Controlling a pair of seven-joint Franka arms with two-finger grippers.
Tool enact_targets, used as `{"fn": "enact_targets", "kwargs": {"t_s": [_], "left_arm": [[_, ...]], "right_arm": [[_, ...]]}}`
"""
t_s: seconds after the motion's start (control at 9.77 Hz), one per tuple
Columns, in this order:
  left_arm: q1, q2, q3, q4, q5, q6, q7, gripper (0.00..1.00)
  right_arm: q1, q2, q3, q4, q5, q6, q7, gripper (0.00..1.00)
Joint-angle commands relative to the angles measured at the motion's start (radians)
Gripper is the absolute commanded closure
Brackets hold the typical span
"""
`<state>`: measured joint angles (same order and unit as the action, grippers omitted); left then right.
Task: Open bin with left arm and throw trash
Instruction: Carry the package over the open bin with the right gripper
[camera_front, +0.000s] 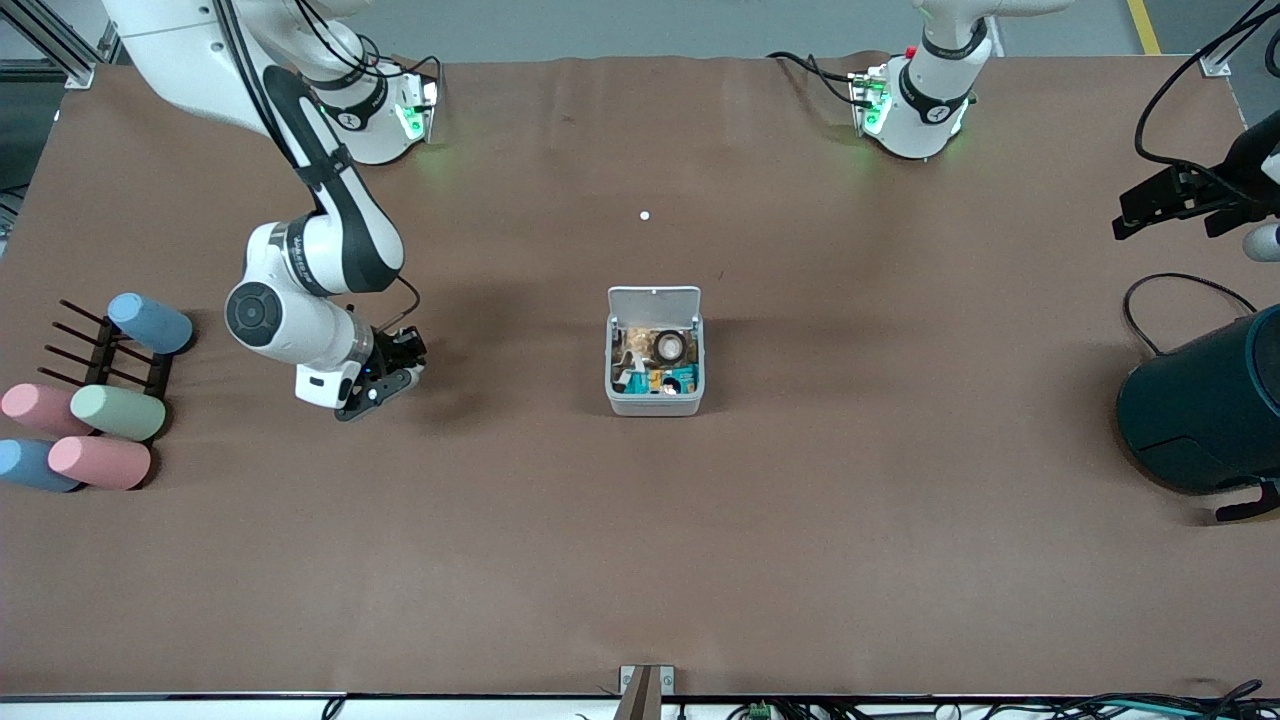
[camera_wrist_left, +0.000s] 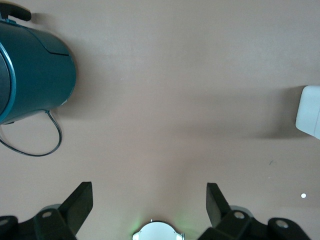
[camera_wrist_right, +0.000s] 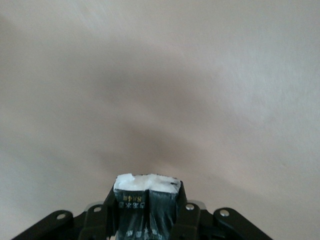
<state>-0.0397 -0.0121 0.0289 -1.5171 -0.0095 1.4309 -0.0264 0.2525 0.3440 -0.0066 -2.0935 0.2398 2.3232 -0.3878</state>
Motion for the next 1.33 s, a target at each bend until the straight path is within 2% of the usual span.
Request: {"fn": "enact_targets", "kwargs": {"t_s": [0.0,0.1,0.31,0.51,0.72,0.92,1.23], "left_arm": [[0.001,-0.006,-0.012,0.003,-0.004,0.022,0.01,0.0],[0.001,-0.006,-0.012,0.005,-0.004,0.022,0.011,0.0],[0.004,-0.005,-0.012,0.005,-0.001,0.019,0.013,0.0],[0.012,0.003,-0.006,0.014,0.011,0.016,0.02,0.0],[0.017,0.003,-0.001,0.009,0.01,0.014,0.031,0.0],[0.012,0.007,-0.001,0.008,0.013,0.019,0.017,0.0],[0.014,0.007,-0.003,0.006,0.017,0.049,0.014,0.0]], "right_arm": [[0.088,-0.008,0.005,0.078,0.027,-0.03,0.216,0.55],[0.123,-0.008,0.005,0.146,0.029,-0.086,0.307,0.55],[0.195,-0.005,0.005,0.252,0.041,-0.113,0.494,0.55],[0.267,0.012,0.005,0.343,0.114,-0.102,0.613,0.55],[0.287,0.049,0.003,0.404,0.197,-0.061,0.613,0.55],[0.323,0.07,0.003,0.411,0.21,0.036,0.615,0.55],[0.376,0.125,0.003,0.469,0.252,0.102,0.656,0.55]]}}
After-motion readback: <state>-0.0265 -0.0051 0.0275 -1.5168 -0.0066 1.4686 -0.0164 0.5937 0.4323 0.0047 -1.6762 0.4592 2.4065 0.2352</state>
